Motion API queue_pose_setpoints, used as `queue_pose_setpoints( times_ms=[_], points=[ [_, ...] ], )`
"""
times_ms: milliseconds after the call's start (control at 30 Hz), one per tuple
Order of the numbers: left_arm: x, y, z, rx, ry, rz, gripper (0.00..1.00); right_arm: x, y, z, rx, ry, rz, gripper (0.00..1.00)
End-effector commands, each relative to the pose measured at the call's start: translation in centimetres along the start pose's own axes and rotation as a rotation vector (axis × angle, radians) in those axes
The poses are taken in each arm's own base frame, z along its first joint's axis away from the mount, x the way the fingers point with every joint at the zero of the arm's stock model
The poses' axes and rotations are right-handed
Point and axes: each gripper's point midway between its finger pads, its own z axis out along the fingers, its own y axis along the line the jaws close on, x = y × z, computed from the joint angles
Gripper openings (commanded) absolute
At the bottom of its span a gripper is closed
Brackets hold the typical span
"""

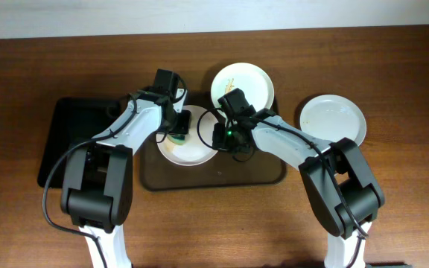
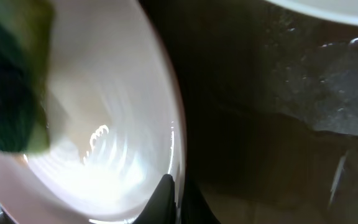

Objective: Clean dirty plates on tray and stack at the side
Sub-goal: 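Scrub the held plate with the sponge in the left gripper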

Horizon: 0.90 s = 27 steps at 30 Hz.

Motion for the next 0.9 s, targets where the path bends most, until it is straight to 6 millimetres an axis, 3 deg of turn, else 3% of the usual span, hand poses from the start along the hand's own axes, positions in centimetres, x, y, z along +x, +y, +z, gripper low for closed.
queue_pose_setpoints(
  times_ms=[0, 267, 333, 567, 733, 867],
  points=[
    [5.3, -3.9, 2.1, 0.225, 0.195, 0.089, 0.01, 0.8, -0.4, 0.7, 0.020, 0.025, -0.035, 0.04],
    [8.6, -2.4, 0.1, 0.222, 0.362, 0.057, 0.01, 0.9, -0.4, 0.7, 0.020, 0.025, -0.035, 0.04],
    [8.0, -1.3, -0.5, 0.195, 0.362, 0.038, 0.01, 0.9, -0.4, 0.7, 0.020, 0.025, -0.035, 0.04],
    [6.1, 5.0, -0.5, -0.179, 0.287, -0.137, 0.01, 0.8, -0.4, 0.7, 0.019, 0.024, -0.035, 0.04],
    [2.8, 4.3, 0.4, -0.177, 0.147, -0.128, 0.01, 0.8, -0.3, 0.7, 0.018, 0.023, -0.036, 0.04],
    [0.0, 1.6, 1.1, -0.150, 0.032, -0.064, 0.01, 0.8, -0.3, 0.7, 0.018, 0.022, -0.036, 0.04]
  ],
)
